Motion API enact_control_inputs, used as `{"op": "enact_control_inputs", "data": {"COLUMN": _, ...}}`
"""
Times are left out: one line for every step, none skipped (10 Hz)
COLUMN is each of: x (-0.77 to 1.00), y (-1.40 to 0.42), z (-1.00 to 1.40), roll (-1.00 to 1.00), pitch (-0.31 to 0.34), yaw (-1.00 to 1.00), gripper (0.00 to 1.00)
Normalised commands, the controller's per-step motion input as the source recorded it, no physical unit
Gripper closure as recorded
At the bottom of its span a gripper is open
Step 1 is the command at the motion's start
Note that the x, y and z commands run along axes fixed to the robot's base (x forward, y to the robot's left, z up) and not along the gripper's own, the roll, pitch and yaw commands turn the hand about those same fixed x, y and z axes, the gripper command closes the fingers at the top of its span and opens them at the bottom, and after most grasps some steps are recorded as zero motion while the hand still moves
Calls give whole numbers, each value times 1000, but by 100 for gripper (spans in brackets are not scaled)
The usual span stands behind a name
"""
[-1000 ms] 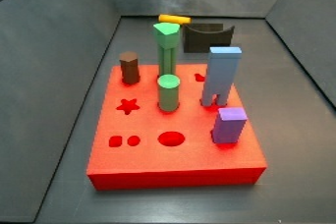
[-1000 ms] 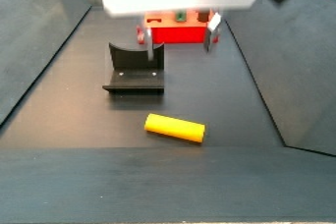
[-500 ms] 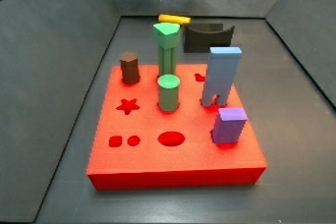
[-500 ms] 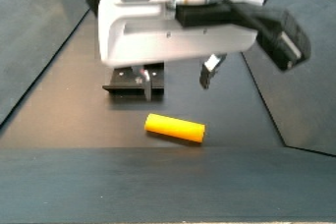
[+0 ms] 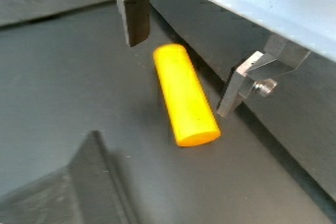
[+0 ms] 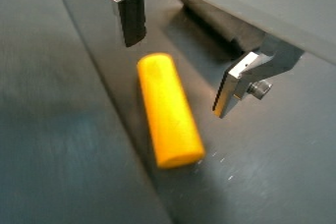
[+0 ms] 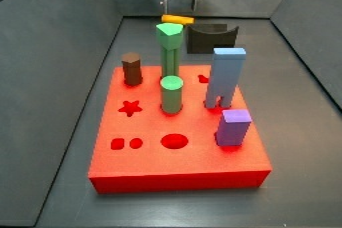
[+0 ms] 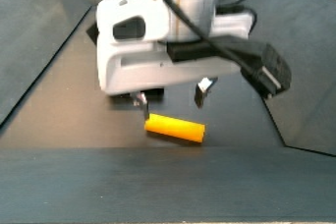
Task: Pick up the oval object. Move up. Place the oval object on the fixture. Regrasp the oval object. Move to above the board. Insert the oval object.
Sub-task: Pick up the oval object.
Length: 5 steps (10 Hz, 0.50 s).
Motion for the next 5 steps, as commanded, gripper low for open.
{"op": "enact_control_inputs", "data": {"x": 66, "y": 171, "z": -466, "roll": -97, "pitch": -50, "yaw": 140, "gripper": 0}}
{"op": "enact_control_inputs", "data": {"x": 0, "y": 106, "z": -331, "roll": -76, "pitch": -20, "yaw": 183, "gripper": 0}}
{"op": "enact_control_inputs", "data": {"x": 0, "y": 74, "z": -206, "roll": -3, "pitch": 0, "yaw": 429, "gripper": 0}}
{"op": "enact_control_inputs", "data": {"x": 0, "y": 11, "z": -149, "roll": 27, "pitch": 0, "yaw": 731, "gripper": 0}}
{"op": "enact_control_inputs", "data": {"x": -86, "y": 17, "z": -166, "roll": 34, "pitch": -33, "yaw": 914, "gripper": 0}}
